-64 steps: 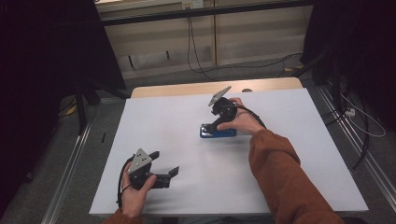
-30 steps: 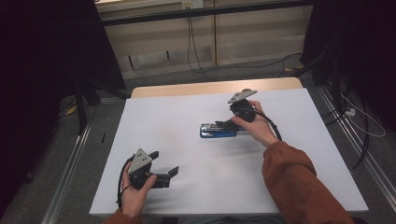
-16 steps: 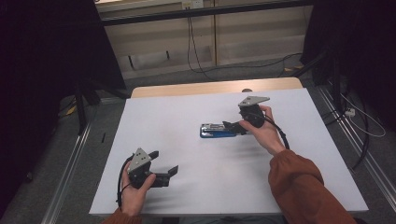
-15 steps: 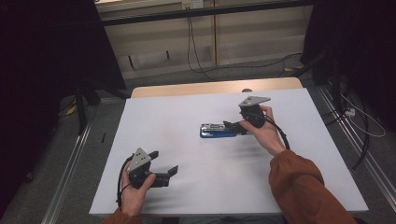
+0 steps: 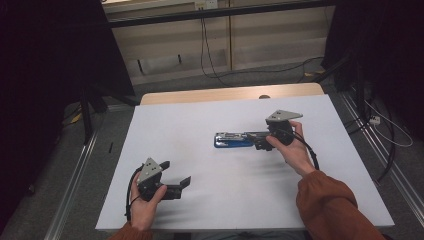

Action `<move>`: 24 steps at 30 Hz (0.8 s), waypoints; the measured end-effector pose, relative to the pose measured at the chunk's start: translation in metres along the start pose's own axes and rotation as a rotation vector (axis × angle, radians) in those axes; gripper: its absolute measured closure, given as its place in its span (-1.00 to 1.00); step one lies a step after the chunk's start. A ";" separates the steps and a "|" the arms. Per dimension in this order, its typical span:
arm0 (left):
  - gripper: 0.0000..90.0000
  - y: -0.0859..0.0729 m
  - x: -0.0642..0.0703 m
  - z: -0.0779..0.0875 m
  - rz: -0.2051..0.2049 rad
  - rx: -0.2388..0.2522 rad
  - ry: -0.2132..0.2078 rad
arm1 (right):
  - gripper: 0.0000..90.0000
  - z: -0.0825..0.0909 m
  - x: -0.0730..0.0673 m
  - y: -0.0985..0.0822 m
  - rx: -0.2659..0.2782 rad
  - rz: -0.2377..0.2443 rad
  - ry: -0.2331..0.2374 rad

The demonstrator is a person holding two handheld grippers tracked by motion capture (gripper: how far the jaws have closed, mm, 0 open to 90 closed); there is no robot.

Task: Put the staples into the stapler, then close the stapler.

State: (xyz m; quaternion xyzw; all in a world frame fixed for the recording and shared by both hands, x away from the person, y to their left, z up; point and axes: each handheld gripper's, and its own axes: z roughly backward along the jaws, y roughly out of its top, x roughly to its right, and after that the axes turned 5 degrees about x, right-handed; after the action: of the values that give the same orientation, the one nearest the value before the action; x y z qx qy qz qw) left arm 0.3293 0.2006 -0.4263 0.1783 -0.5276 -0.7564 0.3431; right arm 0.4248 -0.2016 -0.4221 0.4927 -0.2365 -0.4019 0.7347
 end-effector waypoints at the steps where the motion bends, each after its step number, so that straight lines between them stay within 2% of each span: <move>1: -0.89 0.000 0.000 0.000 0.002 -0.003 0.000 | -0.88 0.002 0.000 -0.002 0.004 -0.003 -0.004; 8: -0.89 0.001 0.001 0.000 -0.001 -0.001 0.004 | -0.88 0.016 0.004 -0.010 0.037 -0.029 -0.028; 10: -0.90 0.000 0.000 0.000 0.011 0.006 -0.003 | -0.89 0.019 0.005 -0.010 0.044 -0.016 -0.043; 12: -0.92 0.000 -0.001 0.000 0.016 0.008 -0.009 | -0.89 0.022 0.006 -0.010 0.057 -0.029 -0.046; 18: -0.92 -0.001 -0.001 0.001 0.023 0.004 -0.001 | -0.89 0.030 0.003 -0.016 0.084 -0.006 -0.078; 19: -0.93 -0.002 0.000 0.001 0.028 0.004 0.004 | -0.90 0.032 0.003 -0.017 0.089 -0.011 -0.078; 21: -0.92 -0.002 0.001 -0.001 0.028 -0.002 0.005 | -0.91 0.035 0.005 -0.018 0.084 -0.043 -0.035; 24: -0.92 -0.002 0.001 -0.002 0.025 -0.011 0.011 | -0.93 0.042 0.006 -0.020 0.083 -0.022 -0.054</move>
State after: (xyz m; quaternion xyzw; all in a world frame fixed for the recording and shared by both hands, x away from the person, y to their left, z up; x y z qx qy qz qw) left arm 0.3294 0.1992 -0.4286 0.1737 -0.5237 -0.7540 0.3564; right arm 0.3893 -0.2326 -0.4235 0.5142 -0.2672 -0.4131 0.7025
